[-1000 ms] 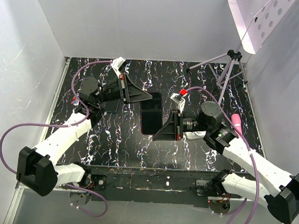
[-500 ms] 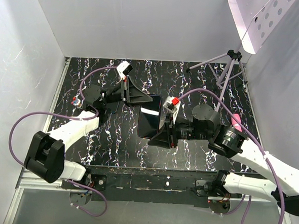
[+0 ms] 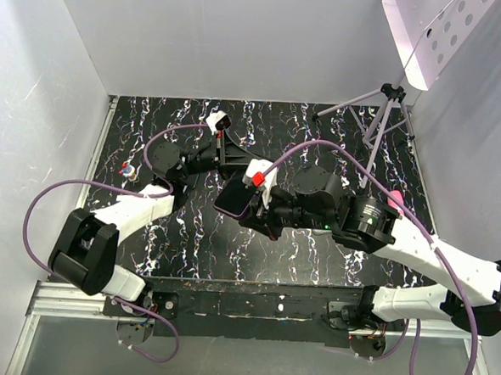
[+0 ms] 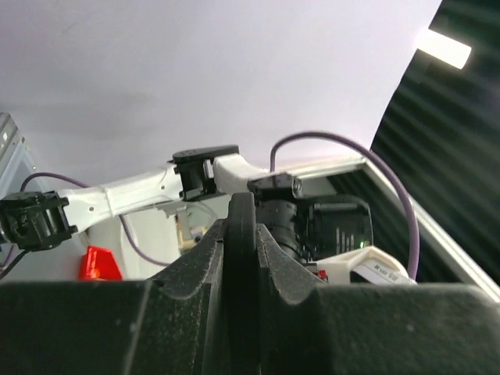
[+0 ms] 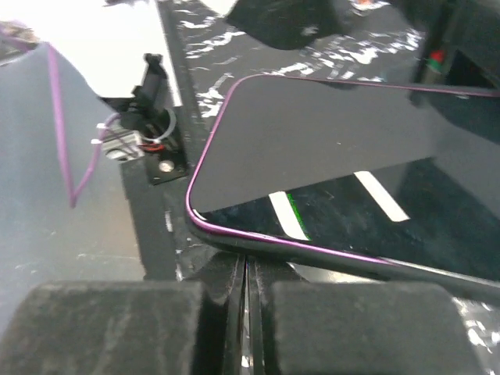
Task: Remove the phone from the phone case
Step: Remove the phone case from the phone.
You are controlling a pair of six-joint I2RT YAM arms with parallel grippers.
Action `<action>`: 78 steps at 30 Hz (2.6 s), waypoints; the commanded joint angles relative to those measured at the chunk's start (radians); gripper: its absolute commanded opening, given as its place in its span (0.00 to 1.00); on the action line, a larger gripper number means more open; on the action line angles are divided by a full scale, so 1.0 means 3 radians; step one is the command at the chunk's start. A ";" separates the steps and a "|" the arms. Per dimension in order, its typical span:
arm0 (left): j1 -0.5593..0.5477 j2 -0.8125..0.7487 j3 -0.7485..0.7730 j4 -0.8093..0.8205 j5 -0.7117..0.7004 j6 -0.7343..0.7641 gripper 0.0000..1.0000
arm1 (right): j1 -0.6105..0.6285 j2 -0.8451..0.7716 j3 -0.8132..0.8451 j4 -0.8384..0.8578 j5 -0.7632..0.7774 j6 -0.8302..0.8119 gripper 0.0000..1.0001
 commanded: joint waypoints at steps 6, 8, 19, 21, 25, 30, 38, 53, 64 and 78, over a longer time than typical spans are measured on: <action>-0.0087 0.0083 -0.0128 0.0551 -0.0176 -0.0298 0.00 | -0.0080 -0.0405 -0.0595 0.0680 0.1434 0.0288 0.01; -0.0082 0.0068 -0.0153 0.0526 -0.0232 -0.0217 0.00 | -0.0162 -0.0579 -0.0836 0.0654 0.1266 0.0641 0.01; -0.0016 -0.0376 -0.0123 -0.1032 -0.0538 0.1081 0.00 | -0.0924 -0.1393 -0.1629 0.1204 -0.0313 0.2609 0.39; 0.0000 -0.0540 -0.0077 -0.1502 -0.0676 0.1393 0.00 | -0.0965 -0.1378 -0.1731 0.1547 -0.0585 0.2840 0.45; 0.0010 -0.0648 0.0005 -0.1755 -0.0764 0.1502 0.00 | -0.0980 -0.1260 -0.1737 0.1958 -0.0888 0.2887 0.50; 0.0010 -0.0551 -0.0081 -0.1403 -0.0698 0.1170 0.00 | -0.0980 -0.1091 -0.1752 0.2177 -0.1082 0.2785 0.50; 0.0010 -0.0510 -0.0143 -0.1126 -0.0677 0.0939 0.00 | -0.0980 -0.1060 -0.1747 0.1897 -0.0893 0.2596 0.47; 0.0010 -0.0505 -0.0169 -0.1039 -0.0652 0.0857 0.00 | -0.1016 -0.0846 -0.1737 0.2126 -0.0929 0.2621 0.29; 0.0010 -0.0479 -0.0266 -0.0585 -0.0626 0.0464 0.00 | -0.1083 -0.0728 -0.1651 0.1422 -0.0357 0.2330 0.18; -0.0020 -0.0541 -0.0276 -0.0492 -0.0616 0.0315 0.00 | -0.1123 -0.0120 -0.1012 0.0573 0.0778 0.2038 0.15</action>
